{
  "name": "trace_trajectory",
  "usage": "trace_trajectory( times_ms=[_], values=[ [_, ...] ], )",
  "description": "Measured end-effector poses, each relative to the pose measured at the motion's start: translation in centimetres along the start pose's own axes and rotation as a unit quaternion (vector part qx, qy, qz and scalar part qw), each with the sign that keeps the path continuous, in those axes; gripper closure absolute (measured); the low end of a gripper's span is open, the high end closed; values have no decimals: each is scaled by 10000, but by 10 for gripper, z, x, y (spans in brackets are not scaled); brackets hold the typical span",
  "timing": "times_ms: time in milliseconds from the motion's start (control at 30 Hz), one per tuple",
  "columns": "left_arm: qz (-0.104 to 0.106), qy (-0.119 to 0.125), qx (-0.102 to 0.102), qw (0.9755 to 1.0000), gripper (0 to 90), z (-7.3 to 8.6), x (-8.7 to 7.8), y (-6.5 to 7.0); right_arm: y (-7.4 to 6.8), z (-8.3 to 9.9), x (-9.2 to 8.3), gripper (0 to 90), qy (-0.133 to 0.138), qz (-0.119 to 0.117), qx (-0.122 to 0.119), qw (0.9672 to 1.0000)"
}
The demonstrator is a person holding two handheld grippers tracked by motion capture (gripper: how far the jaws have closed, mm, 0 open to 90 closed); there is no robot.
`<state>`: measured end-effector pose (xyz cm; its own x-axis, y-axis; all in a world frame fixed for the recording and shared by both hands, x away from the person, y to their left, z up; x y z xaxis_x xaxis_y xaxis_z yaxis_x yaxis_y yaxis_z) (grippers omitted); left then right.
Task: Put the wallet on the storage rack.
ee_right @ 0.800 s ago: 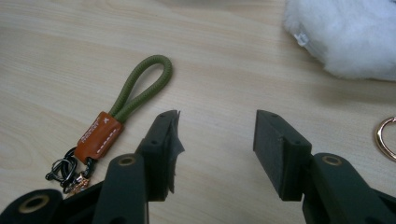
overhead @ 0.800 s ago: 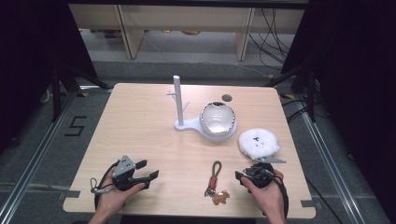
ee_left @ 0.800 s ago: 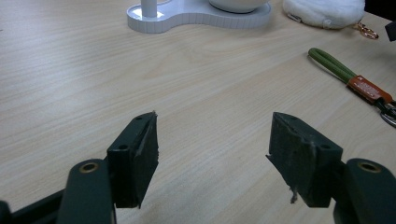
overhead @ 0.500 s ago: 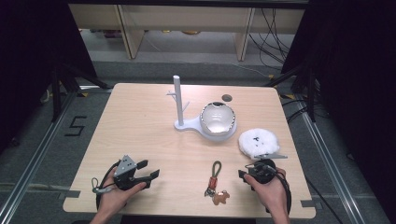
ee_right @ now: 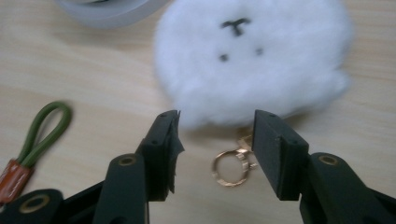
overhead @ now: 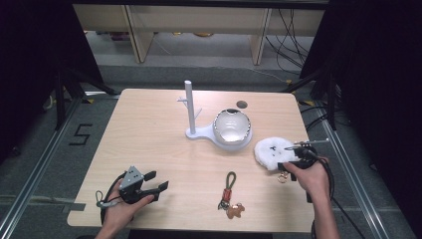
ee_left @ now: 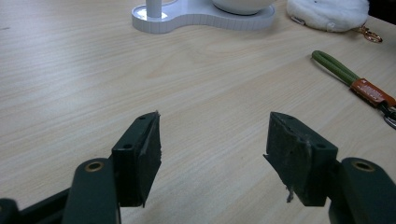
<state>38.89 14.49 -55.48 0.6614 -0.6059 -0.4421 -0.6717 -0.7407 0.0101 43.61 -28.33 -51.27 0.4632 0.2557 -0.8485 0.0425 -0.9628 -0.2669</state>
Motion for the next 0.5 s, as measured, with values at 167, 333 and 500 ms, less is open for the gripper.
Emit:
trace_trajectory(
  times_ms=[167, 333, 500],
  values=[
    [-20, -26, -10, 10000, 348, 1, 1, -2, 34, -23, 9, 429, -260, 225, -145, 9993],
    [-11, -36, -23, 10000, 348, 2, 1, -1, 41, -34, 22, 379, -387, 236, 177, 9988],
    [-16, -33, -22, 10000, 347, 3, 1, -1, 41, -38, 38, 352, -459, 180, 655, 9966]
  ],
)
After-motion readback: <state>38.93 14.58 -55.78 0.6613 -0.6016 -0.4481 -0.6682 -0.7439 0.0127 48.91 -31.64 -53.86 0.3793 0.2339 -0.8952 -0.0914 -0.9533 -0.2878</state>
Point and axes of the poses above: each handheld gripper's, and its own axes: x roughly forward along the jaws, z roughly out of its underside, y roughly to its right, the point moved 9 cm from there along x, roughly forward along the jaws, and after that the axes turned 9 degrees about x, right-handed, at the moved point
